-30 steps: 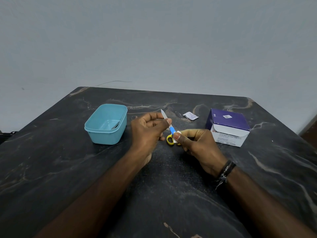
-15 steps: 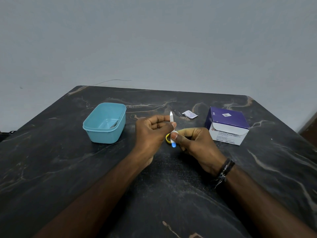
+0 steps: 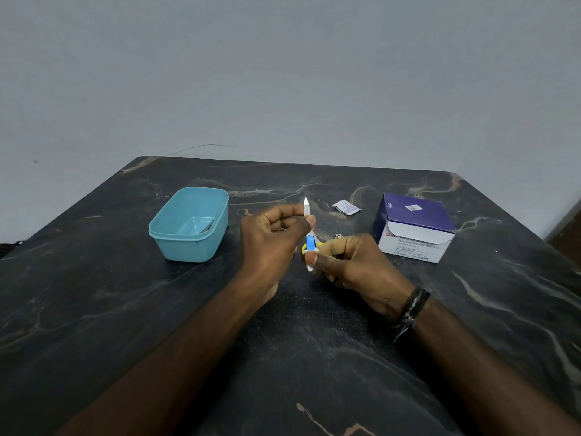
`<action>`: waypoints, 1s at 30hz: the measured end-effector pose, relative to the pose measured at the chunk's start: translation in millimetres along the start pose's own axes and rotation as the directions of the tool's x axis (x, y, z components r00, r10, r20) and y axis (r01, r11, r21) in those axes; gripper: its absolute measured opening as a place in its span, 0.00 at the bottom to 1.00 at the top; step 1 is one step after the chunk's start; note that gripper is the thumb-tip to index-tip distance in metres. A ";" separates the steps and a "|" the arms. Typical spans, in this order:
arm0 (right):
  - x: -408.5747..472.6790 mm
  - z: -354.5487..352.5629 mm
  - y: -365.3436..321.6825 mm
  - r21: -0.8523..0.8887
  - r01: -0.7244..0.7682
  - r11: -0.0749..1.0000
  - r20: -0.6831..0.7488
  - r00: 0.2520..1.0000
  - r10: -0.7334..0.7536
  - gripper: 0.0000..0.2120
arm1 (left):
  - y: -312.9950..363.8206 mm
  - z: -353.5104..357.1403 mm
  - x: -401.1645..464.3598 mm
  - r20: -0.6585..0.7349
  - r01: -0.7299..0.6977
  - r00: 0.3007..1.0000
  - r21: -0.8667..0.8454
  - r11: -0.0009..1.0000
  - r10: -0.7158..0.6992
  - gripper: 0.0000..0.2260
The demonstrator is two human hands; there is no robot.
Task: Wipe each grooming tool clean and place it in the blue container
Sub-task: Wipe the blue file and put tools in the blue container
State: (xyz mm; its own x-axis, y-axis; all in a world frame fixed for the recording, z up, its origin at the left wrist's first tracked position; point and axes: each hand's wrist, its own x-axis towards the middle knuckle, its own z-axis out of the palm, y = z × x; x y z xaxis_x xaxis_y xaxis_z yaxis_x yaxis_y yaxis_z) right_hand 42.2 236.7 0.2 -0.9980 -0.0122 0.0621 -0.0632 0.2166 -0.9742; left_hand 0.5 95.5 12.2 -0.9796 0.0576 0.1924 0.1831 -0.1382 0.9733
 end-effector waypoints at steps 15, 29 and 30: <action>4.5 -1.7 2.9 0.093 0.002 0.996 -0.116 0.993 0.008 0.12 | 0.2 4.8 -3.0 0.012 0.028 1.000 -0.050 0.998 -0.027 0.05; 9.1 -14.3 -3.4 0.150 0.121 0.981 -0.425 0.904 -0.047 0.14 | -1.1 3.6 -0.3 0.004 0.074 0.997 -0.075 0.995 -0.073 0.06; 9.3 -16.0 -3.4 0.165 0.135 0.977 -0.461 0.886 -0.045 0.14 | -2.2 4.4 -1.5 0.034 0.069 0.997 -0.041 0.997 -0.068 0.06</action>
State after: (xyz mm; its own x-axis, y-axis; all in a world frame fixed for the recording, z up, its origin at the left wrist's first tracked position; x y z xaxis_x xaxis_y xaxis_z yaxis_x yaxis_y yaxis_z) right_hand 33.1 251.5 7.5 -0.8808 0.4296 0.1989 -0.1971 0.0491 -0.9792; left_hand 1.9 100.1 10.4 -0.9864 0.1008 0.1301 0.1112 -0.1747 0.9783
